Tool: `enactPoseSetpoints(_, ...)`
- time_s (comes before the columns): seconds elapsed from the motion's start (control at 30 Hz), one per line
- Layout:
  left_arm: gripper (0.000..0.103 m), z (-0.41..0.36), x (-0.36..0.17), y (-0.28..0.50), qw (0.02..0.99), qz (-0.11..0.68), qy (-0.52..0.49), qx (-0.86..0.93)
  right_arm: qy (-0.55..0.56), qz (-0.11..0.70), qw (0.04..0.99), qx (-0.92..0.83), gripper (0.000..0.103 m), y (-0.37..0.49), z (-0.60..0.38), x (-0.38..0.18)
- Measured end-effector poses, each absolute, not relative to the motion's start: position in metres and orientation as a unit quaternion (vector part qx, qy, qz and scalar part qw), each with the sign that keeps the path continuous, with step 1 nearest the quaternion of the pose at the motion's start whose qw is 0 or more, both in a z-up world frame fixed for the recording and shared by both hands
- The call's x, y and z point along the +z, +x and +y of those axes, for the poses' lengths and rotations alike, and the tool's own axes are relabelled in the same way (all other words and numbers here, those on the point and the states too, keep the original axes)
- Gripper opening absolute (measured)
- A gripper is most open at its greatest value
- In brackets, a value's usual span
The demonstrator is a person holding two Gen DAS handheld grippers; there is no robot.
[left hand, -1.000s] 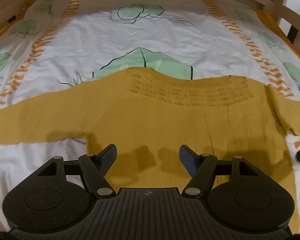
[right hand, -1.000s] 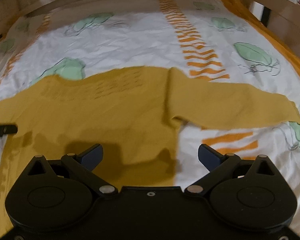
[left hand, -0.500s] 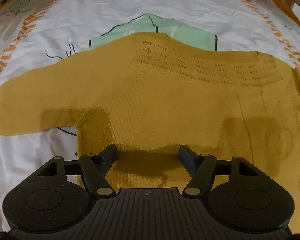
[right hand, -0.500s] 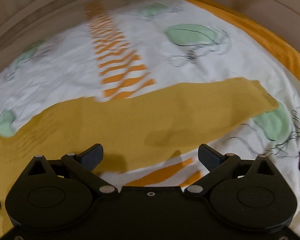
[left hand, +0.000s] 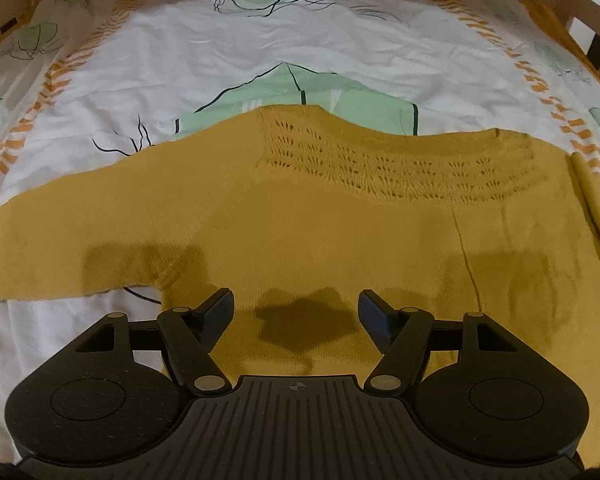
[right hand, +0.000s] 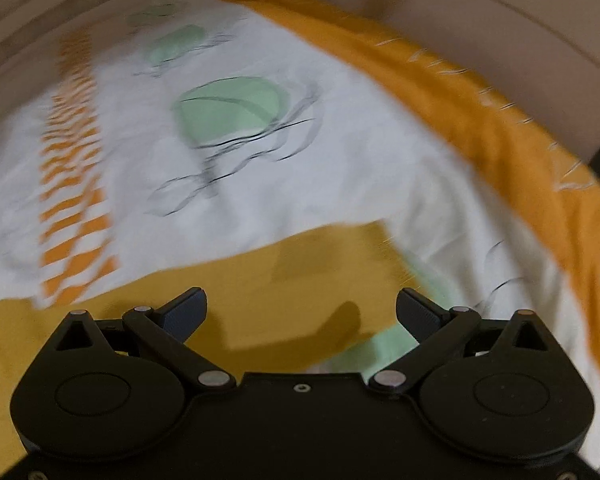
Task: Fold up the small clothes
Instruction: 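Move the right gripper over the sweater to the sleeve cuff, then close the right gripper on the sleeve cuff and lift it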
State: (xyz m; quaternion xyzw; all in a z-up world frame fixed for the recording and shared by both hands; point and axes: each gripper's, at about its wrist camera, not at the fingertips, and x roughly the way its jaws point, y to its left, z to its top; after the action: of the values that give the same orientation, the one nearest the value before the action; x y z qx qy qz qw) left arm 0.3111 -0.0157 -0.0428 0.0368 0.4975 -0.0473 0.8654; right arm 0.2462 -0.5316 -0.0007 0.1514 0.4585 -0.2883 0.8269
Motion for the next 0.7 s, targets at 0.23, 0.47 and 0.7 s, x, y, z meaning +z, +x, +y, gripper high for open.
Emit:
enactPoseSetpoints(0.23, 0.067, -0.010, -0.046, 0.313, 0.862, 0.504, 0.013, -0.052, 0.185, 0.476, 0.814, -0.278, 0.101, 0.249, -0.571, -0.020)
enactPoseSetpoints(0.47, 0.067, -0.010, -0.048, 0.314, 0.862, 0.504, 0.017, -0.051, 0.248, 0.478, 0.804, -0.252, 0.103, 0.243, -0.595, -0.052)
enactPoseSetpoints(0.7, 0.067, -0.014, -0.048, 0.312, 0.864, 0.499, 0.027, -0.059, 0.269, 0.457, 0.821, -0.209, 0.103, 0.231, -0.604, -0.067)
